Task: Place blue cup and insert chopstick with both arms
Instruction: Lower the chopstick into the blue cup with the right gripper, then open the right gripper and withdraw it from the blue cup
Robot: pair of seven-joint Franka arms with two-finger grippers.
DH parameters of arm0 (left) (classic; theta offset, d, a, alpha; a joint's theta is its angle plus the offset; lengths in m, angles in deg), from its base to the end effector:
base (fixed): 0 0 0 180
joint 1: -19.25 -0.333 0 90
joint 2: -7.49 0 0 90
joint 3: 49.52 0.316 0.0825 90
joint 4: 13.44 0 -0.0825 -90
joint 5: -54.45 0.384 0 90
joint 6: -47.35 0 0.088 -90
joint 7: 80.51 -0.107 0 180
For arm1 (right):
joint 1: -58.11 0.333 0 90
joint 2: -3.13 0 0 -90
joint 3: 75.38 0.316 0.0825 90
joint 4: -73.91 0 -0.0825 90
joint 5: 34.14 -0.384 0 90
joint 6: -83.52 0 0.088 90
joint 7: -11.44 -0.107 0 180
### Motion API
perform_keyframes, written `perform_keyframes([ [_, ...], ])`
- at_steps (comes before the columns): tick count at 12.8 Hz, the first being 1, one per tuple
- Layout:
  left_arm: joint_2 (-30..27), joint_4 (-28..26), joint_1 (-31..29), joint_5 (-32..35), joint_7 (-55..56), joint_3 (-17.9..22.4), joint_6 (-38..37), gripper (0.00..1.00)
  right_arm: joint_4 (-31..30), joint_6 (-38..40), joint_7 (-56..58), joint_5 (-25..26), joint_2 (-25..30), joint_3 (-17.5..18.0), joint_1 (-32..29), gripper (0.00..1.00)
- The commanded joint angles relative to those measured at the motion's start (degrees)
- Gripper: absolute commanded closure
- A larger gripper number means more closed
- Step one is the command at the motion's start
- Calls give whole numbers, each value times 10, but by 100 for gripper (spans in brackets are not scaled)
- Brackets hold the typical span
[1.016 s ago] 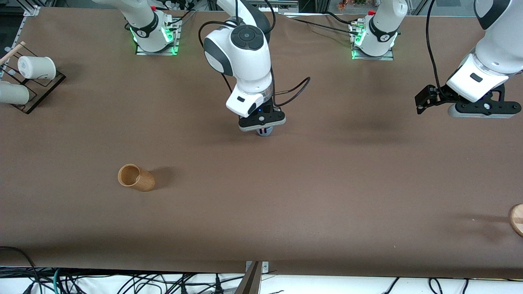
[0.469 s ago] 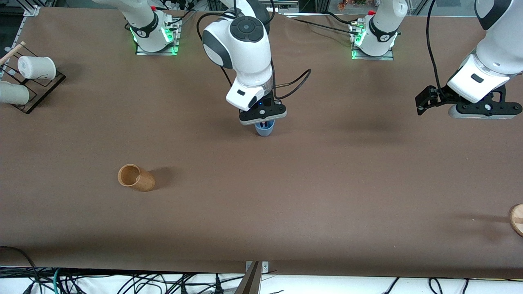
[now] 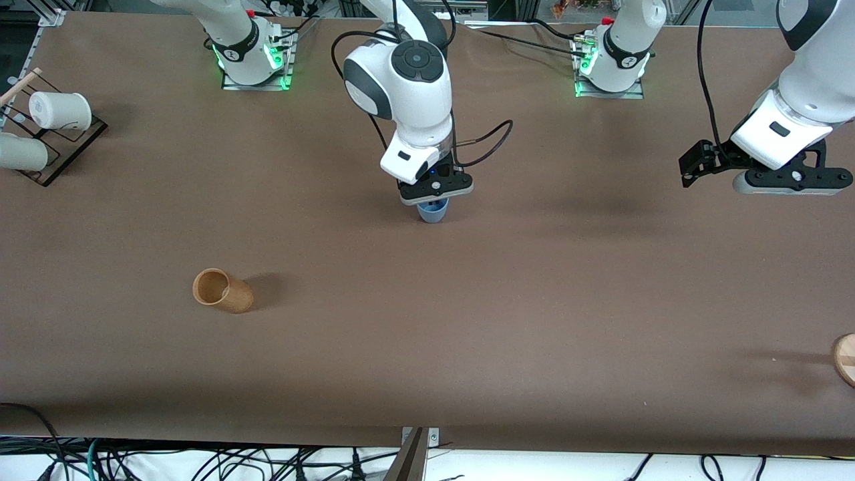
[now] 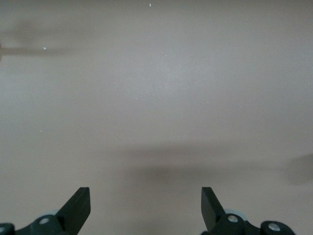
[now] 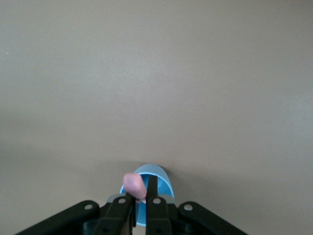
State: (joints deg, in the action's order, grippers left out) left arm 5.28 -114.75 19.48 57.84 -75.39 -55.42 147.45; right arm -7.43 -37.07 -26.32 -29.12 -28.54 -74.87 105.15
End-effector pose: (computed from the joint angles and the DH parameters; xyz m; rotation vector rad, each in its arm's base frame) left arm 0.5497 -0.0546 0.5673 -3.0808 0.0423 -0.0358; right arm 0.4921 0.5300 0.3902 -3.0809 -0.3229 -0.2284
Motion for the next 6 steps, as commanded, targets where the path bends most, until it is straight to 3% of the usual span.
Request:
perform_keyframes([
  [1, 12, 23, -4, -14, -3, -1, -15, 0, -5, -6, -10, -1, -1, 1, 2, 92],
  [2, 13, 26, -3, -13, -3, -1, -15, 0, -5, -10, -16, -1, -3, 1, 2, 46],
  [3, 13, 27, -3, -13, 1, -2, -15, 0, -4, -16, -25, 3, -7, 1, 2, 11],
  [4, 15, 30, -3, -13, -1, -2, -15, 0, -4, -20, -27, 5, -7, 1, 2, 0],
  [6, 15, 30, -3, -14, -4, -2, -15, 0, -1, -18, -22, 4, 0, 0, 1, 0],
])
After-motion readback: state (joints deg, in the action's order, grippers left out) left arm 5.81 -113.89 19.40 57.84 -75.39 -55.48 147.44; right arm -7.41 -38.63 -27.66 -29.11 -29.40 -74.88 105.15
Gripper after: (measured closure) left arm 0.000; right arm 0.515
